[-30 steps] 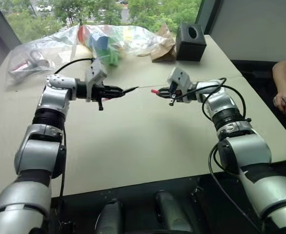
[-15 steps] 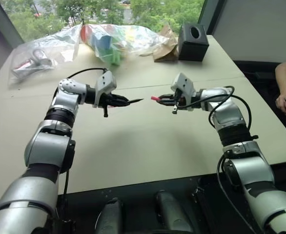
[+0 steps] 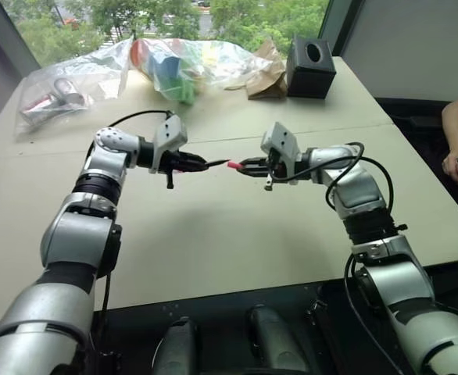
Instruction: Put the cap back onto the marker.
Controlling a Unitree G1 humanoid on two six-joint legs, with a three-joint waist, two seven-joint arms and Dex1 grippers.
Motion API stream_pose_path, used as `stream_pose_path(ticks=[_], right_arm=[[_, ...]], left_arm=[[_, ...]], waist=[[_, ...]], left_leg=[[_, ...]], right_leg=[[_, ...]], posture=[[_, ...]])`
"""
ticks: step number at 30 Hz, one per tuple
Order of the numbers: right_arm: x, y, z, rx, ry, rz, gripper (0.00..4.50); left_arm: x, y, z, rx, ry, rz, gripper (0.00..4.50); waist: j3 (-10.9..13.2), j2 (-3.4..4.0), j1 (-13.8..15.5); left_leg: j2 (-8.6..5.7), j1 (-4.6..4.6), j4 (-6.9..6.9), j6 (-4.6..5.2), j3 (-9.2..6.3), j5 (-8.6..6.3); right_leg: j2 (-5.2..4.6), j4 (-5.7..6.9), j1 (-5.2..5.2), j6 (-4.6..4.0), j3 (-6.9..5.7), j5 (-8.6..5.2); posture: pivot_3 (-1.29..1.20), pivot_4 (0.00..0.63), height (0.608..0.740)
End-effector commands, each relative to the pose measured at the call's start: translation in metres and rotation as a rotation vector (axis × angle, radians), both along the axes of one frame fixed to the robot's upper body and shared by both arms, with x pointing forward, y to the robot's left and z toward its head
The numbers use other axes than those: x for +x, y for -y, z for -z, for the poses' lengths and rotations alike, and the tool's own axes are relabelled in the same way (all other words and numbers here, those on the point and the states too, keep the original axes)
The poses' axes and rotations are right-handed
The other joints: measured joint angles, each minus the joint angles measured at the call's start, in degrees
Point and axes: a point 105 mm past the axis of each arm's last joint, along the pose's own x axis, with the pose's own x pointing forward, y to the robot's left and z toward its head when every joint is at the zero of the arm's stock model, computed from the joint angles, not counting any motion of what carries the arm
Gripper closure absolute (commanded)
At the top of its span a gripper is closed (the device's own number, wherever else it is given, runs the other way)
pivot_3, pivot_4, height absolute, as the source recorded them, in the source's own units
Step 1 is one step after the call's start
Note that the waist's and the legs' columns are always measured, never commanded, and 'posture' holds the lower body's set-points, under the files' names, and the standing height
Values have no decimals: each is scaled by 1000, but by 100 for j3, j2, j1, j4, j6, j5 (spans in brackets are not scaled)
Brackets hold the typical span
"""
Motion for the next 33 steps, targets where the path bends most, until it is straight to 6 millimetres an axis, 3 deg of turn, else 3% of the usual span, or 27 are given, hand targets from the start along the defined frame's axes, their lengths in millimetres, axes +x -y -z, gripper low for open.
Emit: stream_pose_path(ticks=[1,19,33], right_arm=[[-1,-2,-11,18,44,-11,4468],[11,5,-2,11,35,35,4468],[12,2,-9,30,49,27,4468]], left_arm=[[3,1,-19,-9,63,11,4500],[0,-7,-22,-6,55,13,4500],[0,-6,-17,8,53,16,4500]], waist=[[0,0,-5],[0,0,-5],[0,0,-4]], left_leg=[[0,0,0,0,0,0],[0,0,0,0,0,0],[0,-1,1,0,-1,0]], right_leg=[[0,0,0,0,0,0],[0,0,0,0,-1,0],[0,0,0,0,-1,0]], posture=[[0,150,739],[0,150,739],[0,150,739]])
